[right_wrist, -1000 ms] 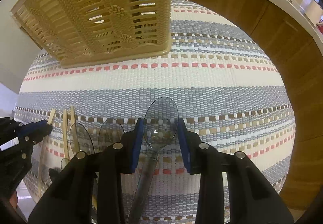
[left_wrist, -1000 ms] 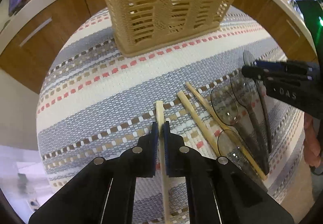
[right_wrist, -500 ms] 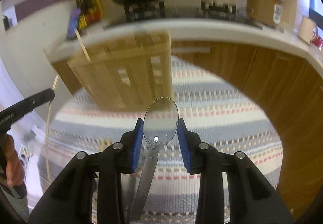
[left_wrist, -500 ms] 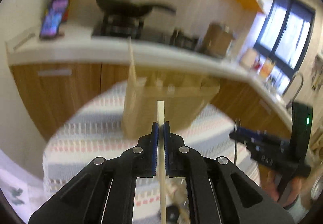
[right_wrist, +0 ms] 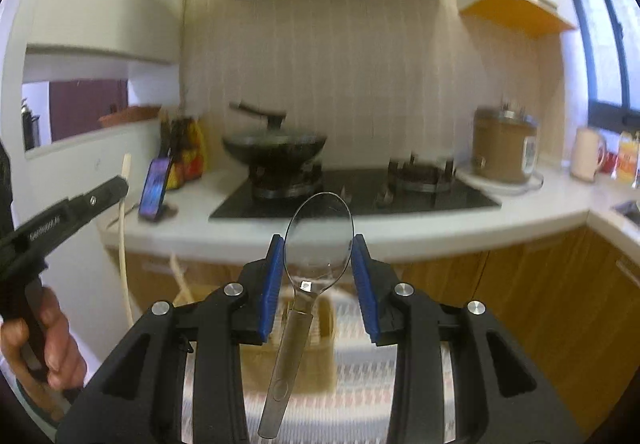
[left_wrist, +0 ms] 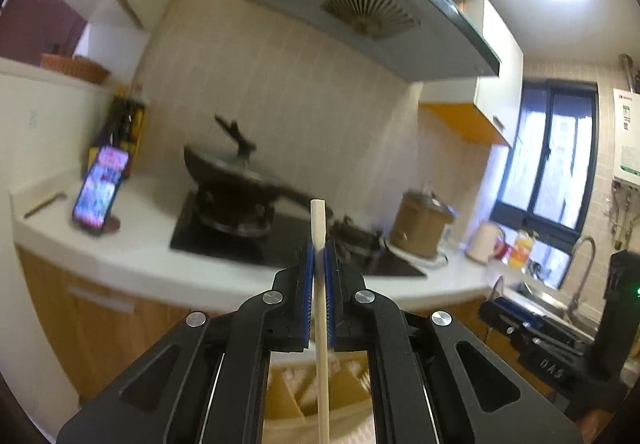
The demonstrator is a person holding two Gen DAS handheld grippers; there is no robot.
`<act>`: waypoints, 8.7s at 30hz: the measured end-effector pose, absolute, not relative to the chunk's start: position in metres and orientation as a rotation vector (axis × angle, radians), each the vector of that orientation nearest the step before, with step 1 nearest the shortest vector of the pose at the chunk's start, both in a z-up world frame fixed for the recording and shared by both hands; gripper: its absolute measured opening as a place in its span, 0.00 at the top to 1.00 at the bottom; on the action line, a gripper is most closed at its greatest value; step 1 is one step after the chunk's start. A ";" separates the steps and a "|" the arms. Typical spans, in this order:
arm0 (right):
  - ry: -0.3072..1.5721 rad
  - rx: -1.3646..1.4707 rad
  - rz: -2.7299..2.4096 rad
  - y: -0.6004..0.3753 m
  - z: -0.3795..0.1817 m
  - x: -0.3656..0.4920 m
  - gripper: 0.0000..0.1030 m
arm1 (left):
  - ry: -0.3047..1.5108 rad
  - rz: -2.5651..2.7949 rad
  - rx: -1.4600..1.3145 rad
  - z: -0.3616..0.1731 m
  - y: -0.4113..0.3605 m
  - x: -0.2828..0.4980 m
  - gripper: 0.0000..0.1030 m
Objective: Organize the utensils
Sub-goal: 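Carry the chopstick into the basket with the left tool while the right tool inserts the spoon, then grasp the black spoon with the left tool while the right tool grasps a clear spoon, then lift the black spoon over the basket with the left tool while the right tool lifts the clear spoon, then open the left tool over the basket while the right tool releases its clear spoon, then lower both open tools back toward the chopsticks and spoons on the cloth, then grasp a wooden chopstick with the left tool while the right tool grasps a clear spoon, then lift the chopstick over the basket with the left tool while the right tool lifts the spoon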
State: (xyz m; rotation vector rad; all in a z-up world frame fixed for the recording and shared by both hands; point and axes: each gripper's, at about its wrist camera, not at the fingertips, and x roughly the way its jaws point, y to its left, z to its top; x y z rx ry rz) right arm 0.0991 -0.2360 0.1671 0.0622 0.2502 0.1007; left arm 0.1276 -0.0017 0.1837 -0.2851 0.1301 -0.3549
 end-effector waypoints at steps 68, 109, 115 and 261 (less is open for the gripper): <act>0.961 0.142 0.232 -0.225 -0.001 0.074 0.53 | 1.154 -0.467 -0.033 -0.057 -0.027 0.043 0.66; 1.172 -0.021 0.089 -0.170 -0.061 0.133 0.70 | 1.059 -0.317 -0.126 -0.042 0.023 0.092 0.58; 1.158 -0.092 0.107 -0.176 -0.062 0.104 0.70 | 1.072 -0.256 0.026 -0.048 -0.004 0.098 0.54; 1.135 -0.196 0.254 -0.094 -0.074 0.110 0.71 | 0.978 -0.300 -0.020 -0.066 0.000 0.068 0.95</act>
